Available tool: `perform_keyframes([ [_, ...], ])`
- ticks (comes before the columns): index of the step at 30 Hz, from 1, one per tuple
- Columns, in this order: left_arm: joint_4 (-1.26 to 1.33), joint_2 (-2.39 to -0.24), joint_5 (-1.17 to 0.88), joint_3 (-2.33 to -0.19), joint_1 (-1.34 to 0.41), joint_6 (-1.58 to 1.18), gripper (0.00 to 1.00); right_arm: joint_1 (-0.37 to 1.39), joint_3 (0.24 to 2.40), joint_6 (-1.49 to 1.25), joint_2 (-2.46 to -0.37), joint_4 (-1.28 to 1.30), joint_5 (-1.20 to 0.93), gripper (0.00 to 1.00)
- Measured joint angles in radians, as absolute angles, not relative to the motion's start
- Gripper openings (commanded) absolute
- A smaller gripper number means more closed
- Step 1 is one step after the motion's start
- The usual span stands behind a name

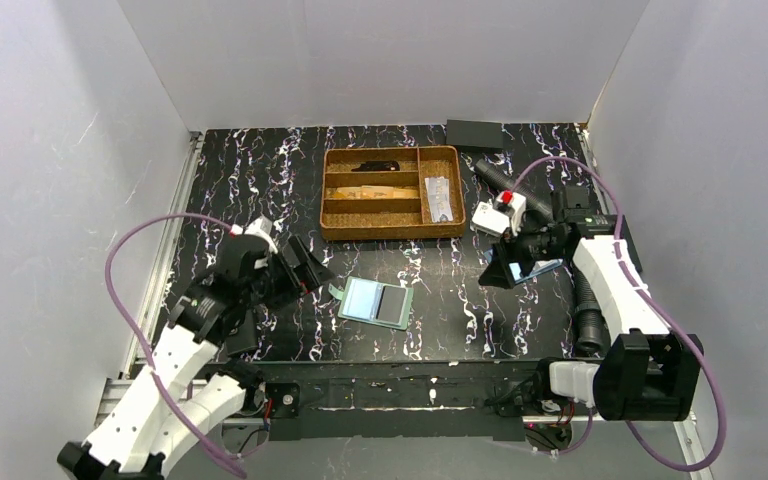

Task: Take the credit cards out of the card holder
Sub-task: Move the card holder to the center of the board, then reset both arms

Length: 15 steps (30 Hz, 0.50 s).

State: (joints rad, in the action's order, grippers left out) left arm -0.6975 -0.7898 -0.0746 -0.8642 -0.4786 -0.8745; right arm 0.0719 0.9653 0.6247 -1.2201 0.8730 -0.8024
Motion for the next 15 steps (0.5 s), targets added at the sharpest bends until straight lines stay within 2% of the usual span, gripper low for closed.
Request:
perform_keyframes([
  [5,-0.615,-0.656,-0.170,-0.726,-0.473,-0.883,0.98,-0.076,0.967,0.626,-1.235,0.887,-0.817,0.88],
  [8,-0.556,-0.682,-0.236,-0.693,-0.473,-0.883,0.98,-0.102,0.967,0.622,-1.224,0.881,-0.814,0.88],
  [9,-0.492,-0.752,-0.309,-0.669,-0.473,-0.878,0.98,-0.102,0.966,0.616,-1.190,0.865,-0.815,0.89],
  [15,-0.414,-0.802,-0.405,-0.654,-0.473,-0.802,0.98,-0.102,0.884,0.529,-1.042,0.762,-0.788,0.93],
])
